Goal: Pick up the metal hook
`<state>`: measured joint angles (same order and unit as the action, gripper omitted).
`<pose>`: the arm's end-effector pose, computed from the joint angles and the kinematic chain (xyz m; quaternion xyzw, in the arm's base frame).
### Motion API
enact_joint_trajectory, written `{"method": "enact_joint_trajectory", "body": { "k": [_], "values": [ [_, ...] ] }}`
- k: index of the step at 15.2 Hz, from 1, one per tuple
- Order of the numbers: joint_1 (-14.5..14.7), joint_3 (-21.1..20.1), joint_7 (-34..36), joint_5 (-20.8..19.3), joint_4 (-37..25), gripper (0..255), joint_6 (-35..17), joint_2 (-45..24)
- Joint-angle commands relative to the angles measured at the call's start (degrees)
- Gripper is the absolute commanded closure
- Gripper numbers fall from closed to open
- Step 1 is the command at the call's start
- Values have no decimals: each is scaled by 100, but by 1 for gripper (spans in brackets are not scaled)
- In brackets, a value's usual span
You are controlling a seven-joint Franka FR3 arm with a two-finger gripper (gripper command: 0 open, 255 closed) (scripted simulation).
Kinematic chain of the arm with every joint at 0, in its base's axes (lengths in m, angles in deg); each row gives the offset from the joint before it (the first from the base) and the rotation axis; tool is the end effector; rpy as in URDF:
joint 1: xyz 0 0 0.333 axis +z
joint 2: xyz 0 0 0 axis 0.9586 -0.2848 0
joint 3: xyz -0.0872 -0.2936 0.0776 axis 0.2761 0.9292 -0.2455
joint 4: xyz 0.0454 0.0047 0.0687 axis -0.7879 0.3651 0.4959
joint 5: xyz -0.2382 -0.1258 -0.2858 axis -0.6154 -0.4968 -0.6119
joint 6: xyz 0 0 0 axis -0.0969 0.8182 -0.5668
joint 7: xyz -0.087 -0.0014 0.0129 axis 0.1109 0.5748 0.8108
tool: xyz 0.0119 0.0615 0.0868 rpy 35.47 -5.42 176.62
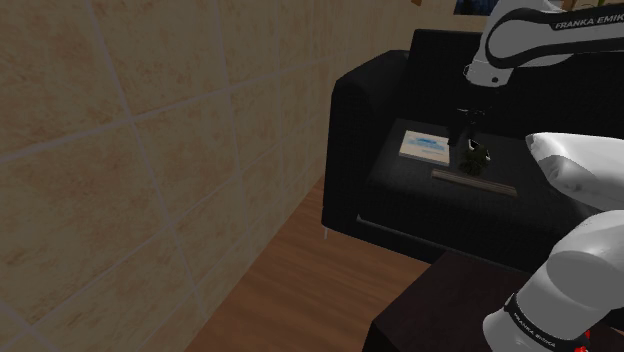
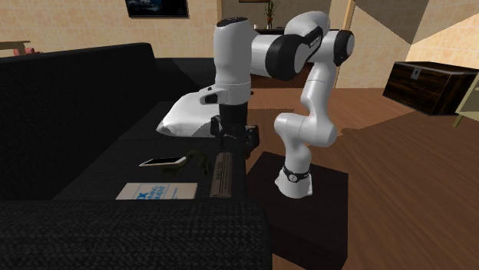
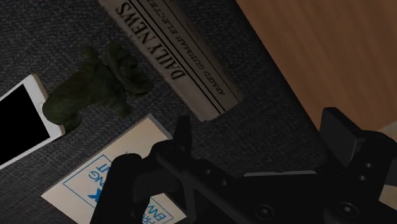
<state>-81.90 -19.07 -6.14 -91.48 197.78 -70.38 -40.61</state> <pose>0.3410 -0.1468 0.5325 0.9989 -0.0461 0.0026 0.0008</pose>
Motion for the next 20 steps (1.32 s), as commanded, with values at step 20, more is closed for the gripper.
{"method": "enact_joint_trajectory", "body": {
  "k": [20],
  "values": [
    [-659, 1660, -851, 184, -755, 0, -1480, -1877]
  ]
}}
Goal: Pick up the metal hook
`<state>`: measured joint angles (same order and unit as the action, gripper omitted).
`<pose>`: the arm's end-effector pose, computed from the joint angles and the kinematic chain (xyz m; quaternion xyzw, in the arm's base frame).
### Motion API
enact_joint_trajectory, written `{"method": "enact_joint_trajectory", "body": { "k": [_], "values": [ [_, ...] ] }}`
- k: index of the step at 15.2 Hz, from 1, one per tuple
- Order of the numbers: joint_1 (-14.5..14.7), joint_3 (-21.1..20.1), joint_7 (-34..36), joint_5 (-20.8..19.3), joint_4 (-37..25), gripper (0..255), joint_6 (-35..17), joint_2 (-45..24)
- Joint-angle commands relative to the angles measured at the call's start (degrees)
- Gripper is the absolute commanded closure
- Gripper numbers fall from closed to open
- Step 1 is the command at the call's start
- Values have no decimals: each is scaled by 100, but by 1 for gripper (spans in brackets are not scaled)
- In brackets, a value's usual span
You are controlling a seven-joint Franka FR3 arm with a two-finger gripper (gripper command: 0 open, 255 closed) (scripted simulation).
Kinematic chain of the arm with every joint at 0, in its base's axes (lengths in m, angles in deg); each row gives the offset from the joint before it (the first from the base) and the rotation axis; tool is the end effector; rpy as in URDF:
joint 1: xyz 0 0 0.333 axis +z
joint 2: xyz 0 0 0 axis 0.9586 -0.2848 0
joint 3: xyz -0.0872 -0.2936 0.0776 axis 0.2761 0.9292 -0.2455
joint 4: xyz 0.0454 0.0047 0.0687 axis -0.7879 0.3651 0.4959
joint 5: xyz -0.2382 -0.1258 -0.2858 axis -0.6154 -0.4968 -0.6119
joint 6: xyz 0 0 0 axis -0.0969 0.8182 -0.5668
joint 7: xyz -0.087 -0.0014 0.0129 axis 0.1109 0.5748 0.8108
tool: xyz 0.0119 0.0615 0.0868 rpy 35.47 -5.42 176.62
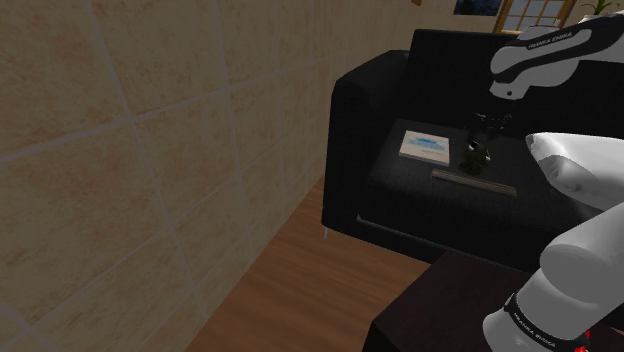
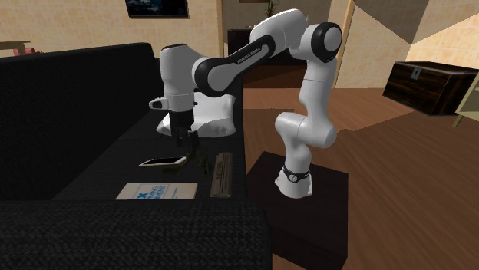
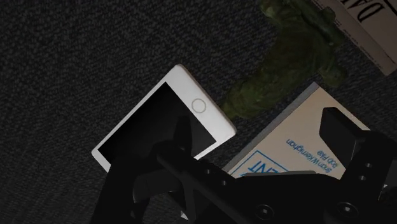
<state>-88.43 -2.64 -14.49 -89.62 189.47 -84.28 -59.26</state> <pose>0.3377 -0.3383 0.4767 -0.9834 0.1776 -0.0338 0.0118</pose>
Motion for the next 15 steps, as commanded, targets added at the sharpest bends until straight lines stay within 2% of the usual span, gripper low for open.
{"method": "enact_joint_trajectory", "body": {
  "k": [1, 3, 4, 13, 15],
  "values": [
    [-6, 28, -26, 5, 133, 0, -169, -36],
    [-6, 34, -31, 8, 166, 0, -215, -49],
    [-5, 32, -29, 9, 160, 255, -208, -49],
    [-6, 34, -31, 9, 166, 255, -215, -50],
    [-8, 11, -12, -4, 52, 255, -56, -1]
  ]
}}
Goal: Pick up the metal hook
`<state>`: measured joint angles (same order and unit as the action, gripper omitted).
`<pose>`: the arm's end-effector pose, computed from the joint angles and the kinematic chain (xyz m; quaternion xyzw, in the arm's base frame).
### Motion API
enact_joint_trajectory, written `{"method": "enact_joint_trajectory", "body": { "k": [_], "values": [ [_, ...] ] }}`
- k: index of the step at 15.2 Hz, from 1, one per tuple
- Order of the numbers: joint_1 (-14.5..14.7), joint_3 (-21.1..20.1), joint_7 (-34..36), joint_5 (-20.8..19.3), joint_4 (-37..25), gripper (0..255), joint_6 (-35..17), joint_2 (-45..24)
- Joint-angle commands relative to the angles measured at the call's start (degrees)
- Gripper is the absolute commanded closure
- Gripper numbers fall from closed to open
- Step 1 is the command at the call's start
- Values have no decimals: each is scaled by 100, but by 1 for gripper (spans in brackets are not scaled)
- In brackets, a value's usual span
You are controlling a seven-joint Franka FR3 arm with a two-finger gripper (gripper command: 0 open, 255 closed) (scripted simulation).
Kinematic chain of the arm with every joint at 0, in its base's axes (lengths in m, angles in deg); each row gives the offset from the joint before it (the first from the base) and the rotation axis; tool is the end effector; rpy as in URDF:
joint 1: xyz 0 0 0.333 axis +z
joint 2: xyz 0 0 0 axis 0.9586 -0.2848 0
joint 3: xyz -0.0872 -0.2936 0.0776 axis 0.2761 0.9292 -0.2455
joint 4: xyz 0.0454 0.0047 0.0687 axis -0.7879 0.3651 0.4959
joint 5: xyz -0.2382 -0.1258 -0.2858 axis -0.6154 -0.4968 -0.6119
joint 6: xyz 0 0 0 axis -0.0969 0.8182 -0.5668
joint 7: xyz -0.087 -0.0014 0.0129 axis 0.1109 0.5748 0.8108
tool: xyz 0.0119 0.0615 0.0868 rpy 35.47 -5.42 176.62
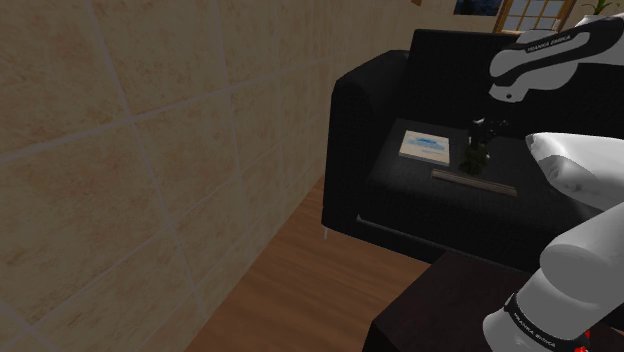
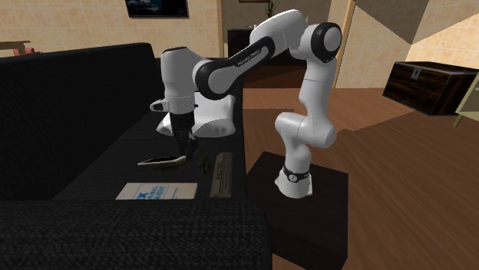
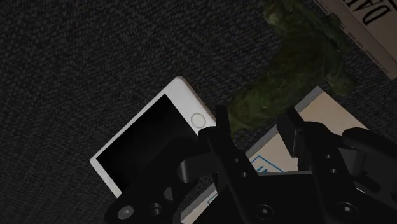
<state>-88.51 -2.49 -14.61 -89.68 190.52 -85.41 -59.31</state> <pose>0.3362 -0.3381 0.4693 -0.9834 0.1776 -0.0340 0.0116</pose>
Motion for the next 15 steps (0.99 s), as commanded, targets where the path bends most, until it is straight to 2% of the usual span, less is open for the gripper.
{"method": "enact_joint_trajectory", "body": {
  "k": [1, 13, 15],
  "values": [
    [2, -14, 9, -3, -113, 255, 136, 23],
    [21, -123, 75, -15, -913, 255, 1071, 167],
    [22, -124, 76, -15, -925, 255, 1083, 168]
  ]
}}
